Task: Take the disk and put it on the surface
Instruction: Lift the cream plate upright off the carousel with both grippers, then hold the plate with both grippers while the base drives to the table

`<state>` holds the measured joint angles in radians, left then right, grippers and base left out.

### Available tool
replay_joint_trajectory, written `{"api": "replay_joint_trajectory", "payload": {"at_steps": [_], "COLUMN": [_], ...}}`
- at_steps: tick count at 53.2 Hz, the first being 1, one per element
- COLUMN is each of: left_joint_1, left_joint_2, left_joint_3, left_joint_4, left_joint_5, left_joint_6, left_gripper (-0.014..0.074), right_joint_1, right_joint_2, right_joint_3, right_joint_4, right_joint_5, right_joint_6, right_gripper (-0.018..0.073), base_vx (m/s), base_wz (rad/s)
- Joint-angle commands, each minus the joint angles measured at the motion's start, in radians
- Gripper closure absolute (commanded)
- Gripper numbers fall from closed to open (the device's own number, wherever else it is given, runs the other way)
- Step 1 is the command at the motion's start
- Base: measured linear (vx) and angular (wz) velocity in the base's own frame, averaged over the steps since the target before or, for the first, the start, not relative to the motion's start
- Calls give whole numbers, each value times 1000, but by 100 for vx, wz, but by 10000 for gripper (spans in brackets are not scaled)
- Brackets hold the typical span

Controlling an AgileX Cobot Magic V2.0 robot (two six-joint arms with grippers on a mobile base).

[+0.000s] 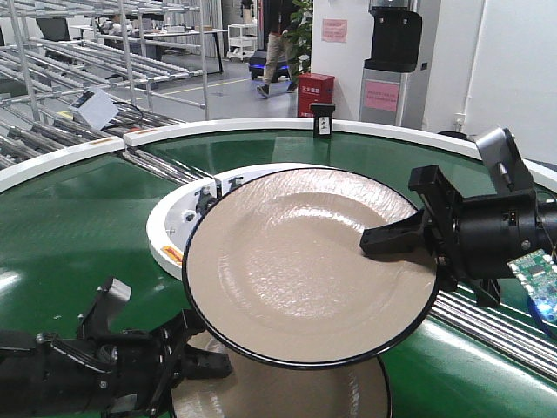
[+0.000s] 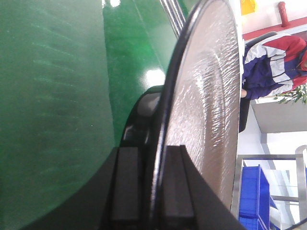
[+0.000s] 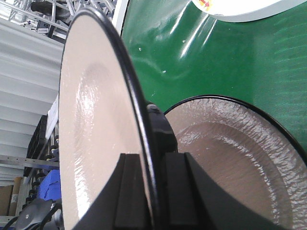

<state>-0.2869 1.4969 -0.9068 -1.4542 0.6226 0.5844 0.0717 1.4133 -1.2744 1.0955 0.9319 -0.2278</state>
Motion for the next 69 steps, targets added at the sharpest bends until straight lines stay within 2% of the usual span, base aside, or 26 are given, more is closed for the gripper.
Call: {"api": "replay_joint_trajectory", "payload": {"at_steps": [1,69], "left_joint_1": [-4,-4], "left_joint_2": [-48,-48], "left_joint_3": [-35,-35], "left_joint_4": [-94,-94], "left_joint_5": [31,31], "left_joint_6": [-14,-14], "left_gripper": [598,598], "right_joint_1": [-3,-3], "right_joint_2": [-40,-40], "right_joint_3": [-42,-42], "right_joint_4": [113,113], "right_joint_5": [-37,-37], "right_joint_6": [5,5], "right_gripper": [567,567], "base_vx": [0,-5], "base_wz": [0,1]}}
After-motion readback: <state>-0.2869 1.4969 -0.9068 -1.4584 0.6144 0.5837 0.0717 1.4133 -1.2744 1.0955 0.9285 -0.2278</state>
